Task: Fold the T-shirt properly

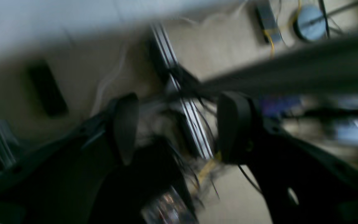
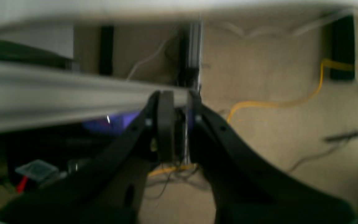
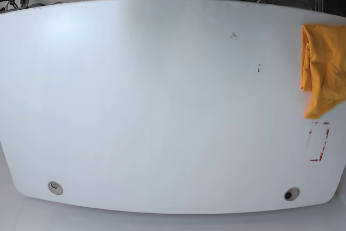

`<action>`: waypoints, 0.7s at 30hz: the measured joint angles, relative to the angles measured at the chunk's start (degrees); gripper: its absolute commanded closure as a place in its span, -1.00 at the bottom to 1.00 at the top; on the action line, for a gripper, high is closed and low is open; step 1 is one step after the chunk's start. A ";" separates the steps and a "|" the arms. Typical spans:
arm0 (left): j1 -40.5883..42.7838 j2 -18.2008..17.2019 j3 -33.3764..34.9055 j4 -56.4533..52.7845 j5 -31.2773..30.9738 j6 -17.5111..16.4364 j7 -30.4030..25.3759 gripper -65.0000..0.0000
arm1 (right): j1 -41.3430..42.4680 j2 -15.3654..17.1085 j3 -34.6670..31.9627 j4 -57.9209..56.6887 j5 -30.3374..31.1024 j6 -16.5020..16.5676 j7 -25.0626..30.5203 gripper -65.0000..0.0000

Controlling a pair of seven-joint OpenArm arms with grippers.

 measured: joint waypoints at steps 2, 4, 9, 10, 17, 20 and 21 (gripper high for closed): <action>1.44 0.11 1.05 -2.03 0.22 0.09 0.48 -0.12 | -1.18 0.17 0.00 -2.58 -0.28 -0.24 1.33 0.78; 1.31 0.17 1.14 -5.92 -0.46 -0.28 -0.98 -0.12 | -0.85 0.35 -0.11 -6.58 -0.24 -0.22 4.50 0.78; -2.56 0.02 1.53 -19.30 -2.25 0.79 0.55 -0.12 | 2.95 1.68 -1.97 -22.58 -1.64 -0.59 10.10 0.78; -4.26 0.04 1.70 -22.32 -2.27 0.66 0.70 -0.12 | 4.13 2.45 -2.71 -25.46 -3.04 -0.79 9.86 0.78; -16.39 0.17 1.55 -40.13 -3.50 0.42 -0.85 -0.12 | 13.88 4.11 -5.40 -44.13 -7.08 -0.50 15.67 0.78; -21.27 0.02 1.75 -48.76 -3.04 0.28 -1.18 -0.12 | 16.76 3.98 -5.42 -48.83 -7.80 -0.46 16.00 0.78; -23.39 0.07 1.75 -52.61 -2.97 0.35 -1.05 -0.12 | 17.35 3.98 -5.42 -49.62 -7.87 -0.46 15.82 0.78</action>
